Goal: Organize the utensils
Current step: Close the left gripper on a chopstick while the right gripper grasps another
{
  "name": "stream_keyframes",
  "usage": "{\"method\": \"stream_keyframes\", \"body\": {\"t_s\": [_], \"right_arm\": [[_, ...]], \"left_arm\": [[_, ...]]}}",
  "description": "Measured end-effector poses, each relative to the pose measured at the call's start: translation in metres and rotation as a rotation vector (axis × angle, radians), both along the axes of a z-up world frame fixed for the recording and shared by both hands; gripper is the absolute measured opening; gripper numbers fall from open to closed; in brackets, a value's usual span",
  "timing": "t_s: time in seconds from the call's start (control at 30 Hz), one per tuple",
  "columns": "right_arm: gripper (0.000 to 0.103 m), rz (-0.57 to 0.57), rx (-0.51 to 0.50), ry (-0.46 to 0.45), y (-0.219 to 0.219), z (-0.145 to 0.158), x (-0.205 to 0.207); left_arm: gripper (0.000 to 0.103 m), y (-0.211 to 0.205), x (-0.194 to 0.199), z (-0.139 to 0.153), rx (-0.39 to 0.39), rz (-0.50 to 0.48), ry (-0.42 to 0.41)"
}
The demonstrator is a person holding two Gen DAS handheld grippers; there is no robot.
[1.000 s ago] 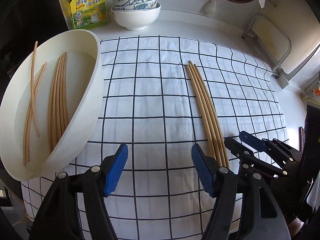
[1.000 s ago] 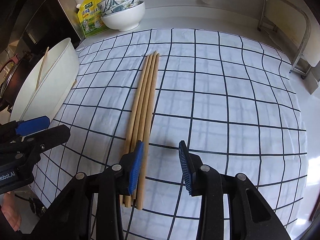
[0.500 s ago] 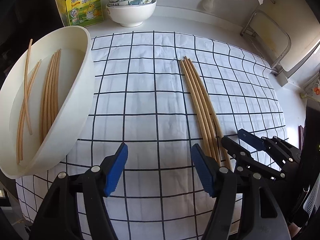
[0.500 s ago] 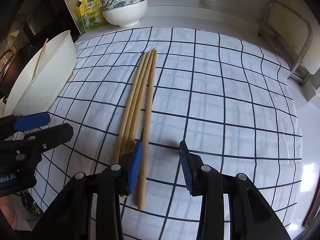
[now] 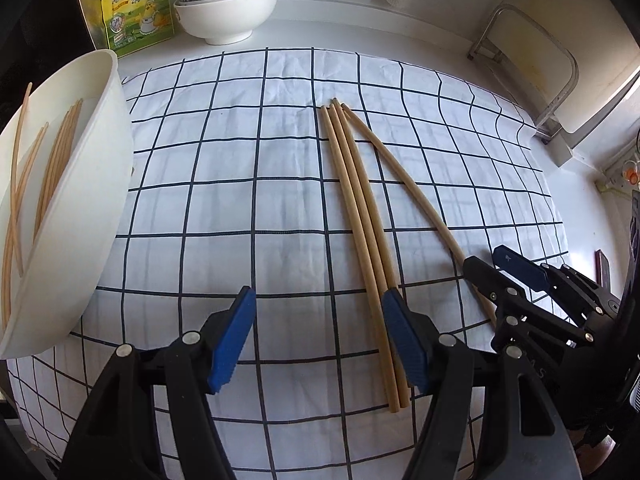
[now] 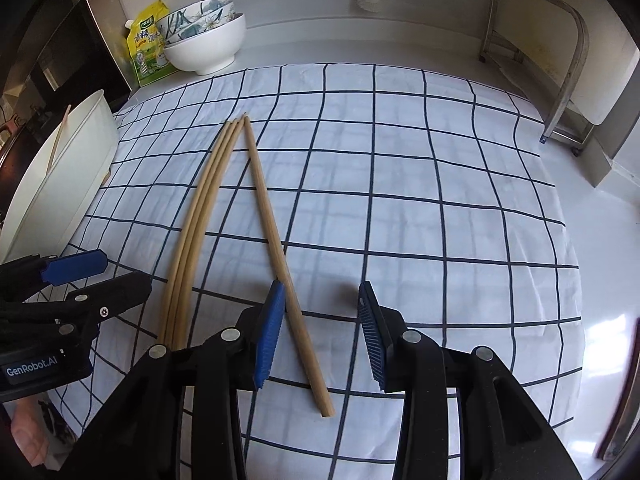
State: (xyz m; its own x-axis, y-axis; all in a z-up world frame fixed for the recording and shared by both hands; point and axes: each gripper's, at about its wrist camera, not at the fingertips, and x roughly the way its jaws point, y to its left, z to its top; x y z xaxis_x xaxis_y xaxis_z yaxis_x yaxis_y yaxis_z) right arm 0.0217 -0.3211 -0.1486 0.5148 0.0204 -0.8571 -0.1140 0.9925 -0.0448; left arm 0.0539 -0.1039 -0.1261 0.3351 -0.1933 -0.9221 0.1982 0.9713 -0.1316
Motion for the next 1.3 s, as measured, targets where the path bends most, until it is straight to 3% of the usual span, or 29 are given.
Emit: {"method": "stream_keyframes", "body": {"t_s": [0.37, 0.73, 0.93, 1.07, 1.3], "right_arm": [[0.037, -0.009, 0.015, -0.028, -0.009, 0.009, -0.008], [0.037, 0.002, 0.016, -0.026, -0.005, 0.011, -0.009], [0.037, 0.022, 0.015, -0.028, -0.002, 0.011, -0.003], [0.037, 0.035, 0.009, -0.024, 0.000, 0.008, 0.003], [0.037, 0.078, -0.027, -0.021, 0.004, -0.001, 0.016]], "left_arm": [[0.066, -0.009, 0.007, -0.014, 0.020, 0.006, 0.018], [0.067, -0.001, 0.003, -0.017, 0.098, 0.016, 0.019], [0.067, 0.016, 0.000, -0.015, 0.107, 0.043, 0.016], [0.067, 0.027, 0.001, -0.016, 0.068, 0.064, 0.016], [0.067, 0.010, 0.011, -0.017, 0.106, 0.050, -0.022]]}}
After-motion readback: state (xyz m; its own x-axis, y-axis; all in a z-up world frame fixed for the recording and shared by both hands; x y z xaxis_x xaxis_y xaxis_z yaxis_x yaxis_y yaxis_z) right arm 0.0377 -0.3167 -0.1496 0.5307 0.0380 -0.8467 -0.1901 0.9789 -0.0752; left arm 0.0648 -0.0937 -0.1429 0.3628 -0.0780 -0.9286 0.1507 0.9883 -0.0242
